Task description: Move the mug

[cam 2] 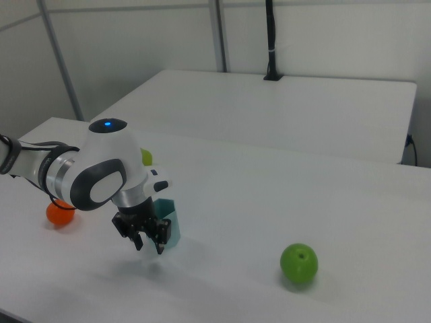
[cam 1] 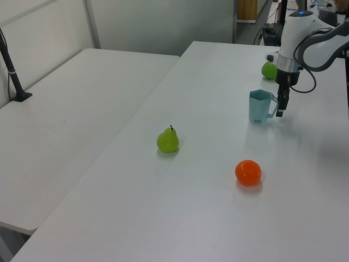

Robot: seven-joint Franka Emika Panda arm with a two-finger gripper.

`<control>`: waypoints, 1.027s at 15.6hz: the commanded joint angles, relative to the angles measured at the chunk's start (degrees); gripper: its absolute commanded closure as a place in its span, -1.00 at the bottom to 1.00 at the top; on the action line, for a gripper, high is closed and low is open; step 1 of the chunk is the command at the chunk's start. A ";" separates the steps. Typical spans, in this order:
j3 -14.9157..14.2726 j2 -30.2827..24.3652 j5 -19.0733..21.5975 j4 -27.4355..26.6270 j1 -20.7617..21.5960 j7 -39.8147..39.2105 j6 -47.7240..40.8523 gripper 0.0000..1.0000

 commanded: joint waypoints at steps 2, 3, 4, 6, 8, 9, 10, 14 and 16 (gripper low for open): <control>0.45 -2.94 0.19 3.61 1.00 2.73 -9.76 -0.82; 0.98 -2.95 0.19 6.07 1.00 5.97 -13.02 -1.00; 1.85 -2.78 0.19 9.31 1.00 9.30 -17.22 -1.00; 2.56 -2.78 0.19 15.55 1.00 10.39 -26.71 -1.00; 2.65 -2.52 0.19 22.93 1.08 10.83 -36.20 -1.00; 2.65 -2.51 0.19 26.62 1.17 11.01 -40.34 -1.00; 2.65 -2.51 0.54 29.96 1.17 11.18 -43.60 -1.00; 5.10 -2.25 3.97 41.32 1.08 18.89 -51.71 -1.00; 5.99 -2.07 5.63 44.40 0.30 22.07 -51.90 -1.00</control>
